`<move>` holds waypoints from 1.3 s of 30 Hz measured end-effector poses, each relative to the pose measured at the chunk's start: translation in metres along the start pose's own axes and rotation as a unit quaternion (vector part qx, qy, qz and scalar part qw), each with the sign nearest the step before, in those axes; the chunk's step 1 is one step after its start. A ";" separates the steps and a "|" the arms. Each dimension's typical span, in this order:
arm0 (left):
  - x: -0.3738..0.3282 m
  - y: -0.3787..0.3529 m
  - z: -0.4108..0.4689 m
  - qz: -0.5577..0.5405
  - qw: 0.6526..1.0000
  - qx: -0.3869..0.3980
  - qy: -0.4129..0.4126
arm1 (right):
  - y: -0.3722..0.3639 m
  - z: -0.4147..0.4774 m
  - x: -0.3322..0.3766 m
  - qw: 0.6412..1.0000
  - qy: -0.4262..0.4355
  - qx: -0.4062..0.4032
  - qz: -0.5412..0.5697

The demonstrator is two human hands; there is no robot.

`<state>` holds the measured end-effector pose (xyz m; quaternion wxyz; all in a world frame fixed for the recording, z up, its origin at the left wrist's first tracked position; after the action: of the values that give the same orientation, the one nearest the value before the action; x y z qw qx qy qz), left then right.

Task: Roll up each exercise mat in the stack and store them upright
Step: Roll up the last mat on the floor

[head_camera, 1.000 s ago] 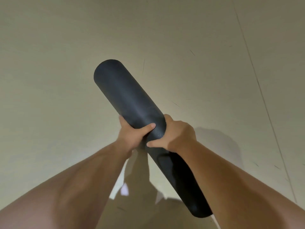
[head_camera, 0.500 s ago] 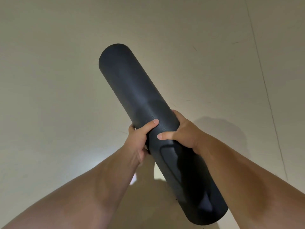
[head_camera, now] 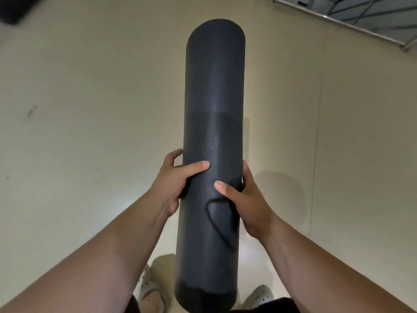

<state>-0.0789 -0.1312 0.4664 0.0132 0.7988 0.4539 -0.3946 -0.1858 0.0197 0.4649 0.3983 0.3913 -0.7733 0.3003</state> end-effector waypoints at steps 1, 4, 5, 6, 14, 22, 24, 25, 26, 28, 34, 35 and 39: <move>-0.034 0.002 -0.033 -0.005 1.000 -0.006 -0.010 | -0.024 -0.014 0.034 1.000 0.001 0.002 0.012; -0.120 0.011 -0.116 -0.003 0.999 -0.002 -0.032 | -0.086 -0.045 0.123 1.000 0.012 0.015 0.024; -0.153 0.017 -0.143 0.007 0.999 0.002 -0.037 | -0.108 -0.055 0.157 0.999 0.019 0.019 0.028; -0.183 0.023 -0.167 0.011 0.999 0.005 -0.047 | -0.129 -0.064 0.187 0.999 0.024 0.027 0.030; -0.386 0.083 -0.243 0.057 0.988 -0.017 -0.143 | -0.246 -0.025 0.350 0.992 0.089 0.088 0.036; -0.545 0.134 -0.179 0.110 0.968 -0.062 -0.218 | -0.283 0.146 0.450 0.983 0.092 0.156 0.037; -0.584 0.147 -0.159 0.105 0.965 -0.078 -0.227 | -0.297 0.187 0.476 0.979 0.089 0.180 0.043; -0.603 0.154 -0.151 0.104 0.964 -0.083 -0.230 | -0.304 0.206 0.489 0.977 0.087 0.190 0.044; -0.621 0.162 -0.142 0.101 0.963 -0.088 -0.233 | -0.310 0.225 0.501 0.975 0.084 0.200 0.043; -0.652 0.180 -0.125 0.090 0.962 -0.096 -0.237 | -0.325 0.261 0.526 0.972 0.076 0.219 0.035; -0.733 0.259 -0.062 0.063 0.959 -0.092 -0.261 | -0.382 0.370 0.581 0.966 0.091 0.241 -0.008; -0.749 0.275 -0.050 0.062 0.958 -0.086 -0.266 | -0.394 0.390 0.589 0.965 0.096 0.242 -0.014; -0.826 0.349 -0.002 0.071 0.956 -0.056 -0.278 | -0.451 0.482 0.626 0.968 0.128 0.217 -0.017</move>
<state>-0.0490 -0.9259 0.8806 0.2113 0.6858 0.3957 -0.5731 -0.2243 -0.8149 0.8250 0.4045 0.4400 -0.6255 0.5015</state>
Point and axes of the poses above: each hand's wrist, its own z-axis towards the middle knuckle, its own y-axis out of the back of the hand, x = y × z, the point moved 1 cm from there along z, towards the middle knuckle, and after that the axes turned 8 degrees about x, right-handed, at the moved point
